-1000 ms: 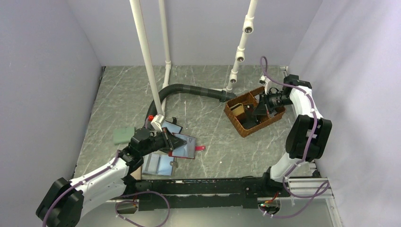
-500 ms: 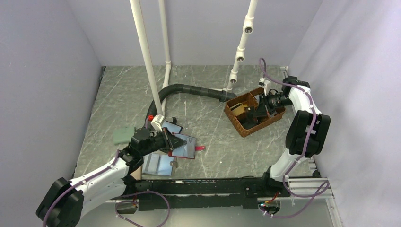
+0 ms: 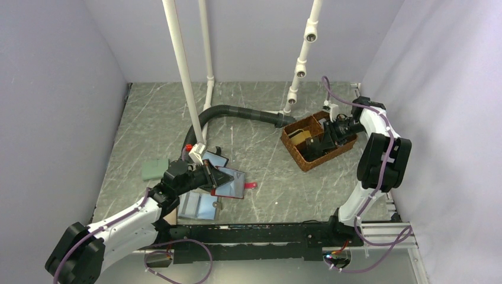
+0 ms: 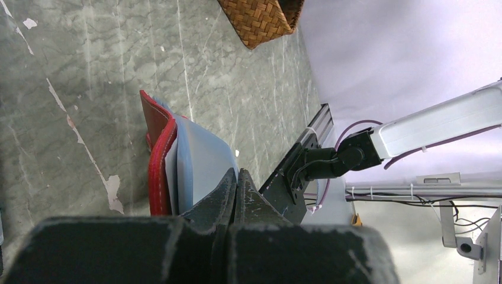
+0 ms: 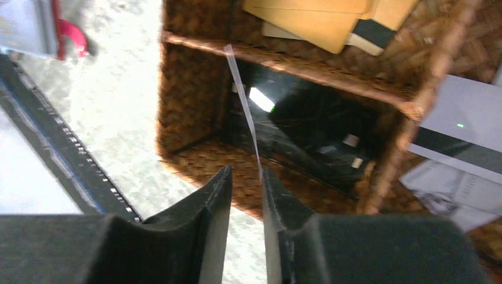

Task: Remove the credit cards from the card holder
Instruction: Place the credit card in the storage box, then place the card holder at the center of the board.

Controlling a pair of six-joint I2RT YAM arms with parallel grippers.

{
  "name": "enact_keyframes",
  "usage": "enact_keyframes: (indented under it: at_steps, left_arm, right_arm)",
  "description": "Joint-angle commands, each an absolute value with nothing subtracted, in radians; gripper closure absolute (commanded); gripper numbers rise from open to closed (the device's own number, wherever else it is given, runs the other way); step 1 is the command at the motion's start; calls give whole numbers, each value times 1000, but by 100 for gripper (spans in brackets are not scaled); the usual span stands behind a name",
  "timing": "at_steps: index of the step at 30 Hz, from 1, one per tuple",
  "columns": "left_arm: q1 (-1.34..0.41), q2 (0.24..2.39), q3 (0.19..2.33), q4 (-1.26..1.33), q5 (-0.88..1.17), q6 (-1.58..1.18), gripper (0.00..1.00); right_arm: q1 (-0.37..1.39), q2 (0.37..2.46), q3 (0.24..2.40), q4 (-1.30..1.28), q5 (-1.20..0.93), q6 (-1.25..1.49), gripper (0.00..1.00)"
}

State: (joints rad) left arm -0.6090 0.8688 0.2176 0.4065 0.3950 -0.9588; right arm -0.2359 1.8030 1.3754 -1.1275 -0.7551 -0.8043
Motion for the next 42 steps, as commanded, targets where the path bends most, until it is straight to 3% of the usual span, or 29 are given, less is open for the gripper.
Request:
enact_keyframes:
  at_steps: [1, 4, 14, 22, 29, 34, 42]
  left_arm:
    - [-604, 872, 257, 424, 412, -955, 100]
    - [-604, 856, 274, 346, 405, -953, 100]
    - [-606, 901, 439, 39, 370, -918, 100]
    - [-620, 1115, 587, 95, 405, -945, 100]
    - [-641, 1266, 732, 189, 436, -977, 100]
    - [-642, 1274, 645, 250, 384, -1068, 100]
    - [-641, 1227, 476, 53, 258, -1095, 100]
  right_arm:
    - [-260, 1754, 1381, -972, -631, -646, 66]
    - [-261, 1703, 1379, -928, -609, -605, 58]
    - [-208, 1587, 1319, -1047, -923, -759, 57]
    - [29, 1469, 1132, -1012, -1025, -819, 56]
    - [50, 1480, 1152, -1041, -1087, -838, 55]
    - [61, 1470, 1127, -1024, -1091, -833, 55]
    - [141, 1500, 1105, -958, -1024, -769, 55]
